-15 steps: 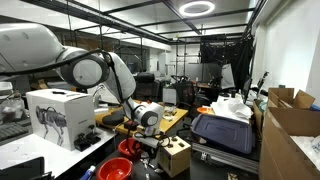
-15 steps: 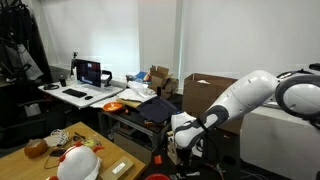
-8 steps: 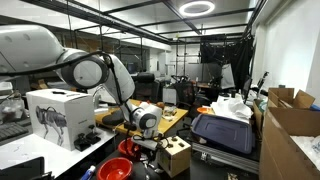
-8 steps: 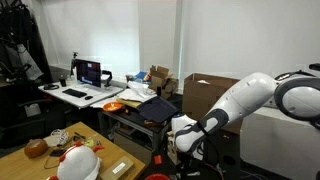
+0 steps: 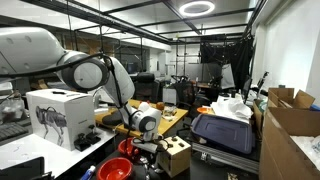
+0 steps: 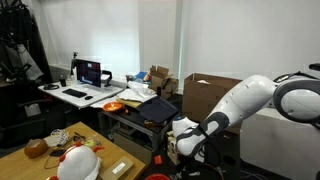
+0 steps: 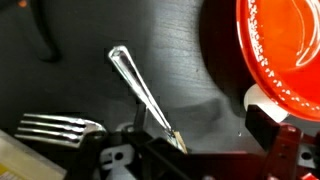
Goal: Move one fork towards you
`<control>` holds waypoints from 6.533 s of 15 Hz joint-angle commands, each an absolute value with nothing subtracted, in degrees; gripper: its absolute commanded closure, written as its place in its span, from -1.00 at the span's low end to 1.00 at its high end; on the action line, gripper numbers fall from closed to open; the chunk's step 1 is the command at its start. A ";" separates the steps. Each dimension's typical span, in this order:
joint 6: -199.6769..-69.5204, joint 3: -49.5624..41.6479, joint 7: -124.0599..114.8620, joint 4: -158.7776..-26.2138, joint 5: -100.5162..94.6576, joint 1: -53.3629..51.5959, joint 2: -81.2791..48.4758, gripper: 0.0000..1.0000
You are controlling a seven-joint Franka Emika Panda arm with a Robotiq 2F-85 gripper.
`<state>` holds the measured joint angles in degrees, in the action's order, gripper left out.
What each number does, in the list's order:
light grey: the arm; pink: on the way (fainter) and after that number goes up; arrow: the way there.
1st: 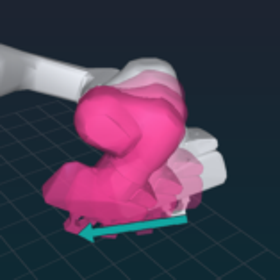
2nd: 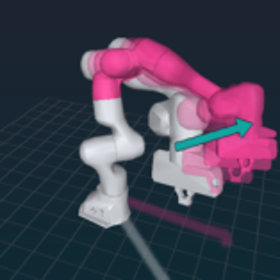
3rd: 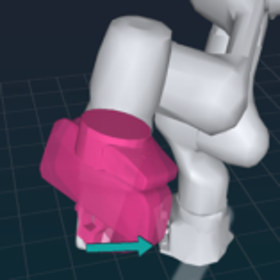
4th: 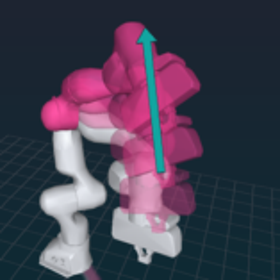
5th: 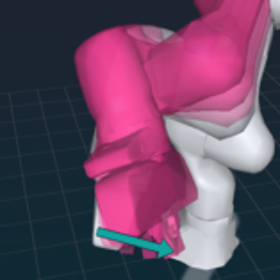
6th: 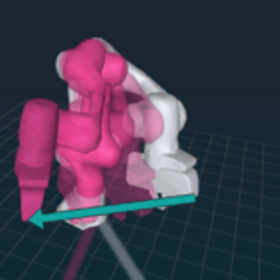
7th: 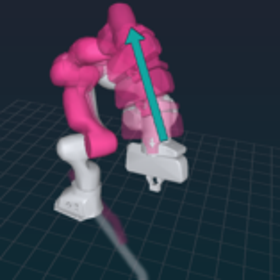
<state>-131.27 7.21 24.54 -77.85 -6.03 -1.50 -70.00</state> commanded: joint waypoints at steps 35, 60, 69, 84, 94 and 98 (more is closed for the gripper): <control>-134.35 5.62 18.41 -73.42 -5.58 -0.62 -73.20 -1.00; -134.42 6.43 14.91 -78.46 -5.34 -2.08 -68.98 -1.00; -133.48 9.14 20.97 -82.62 -5.25 0.98 -66.87 -1.00; -134.12 7.67 23.46 -82.52 -6.73 1.85 -67.60 -1.00; -136.96 6.62 24.93 -80.48 -9.22 1.37 -70.81 -1.00; -138.40 6.38 24.77 -79.83 -9.44 1.50 -71.94 -0.50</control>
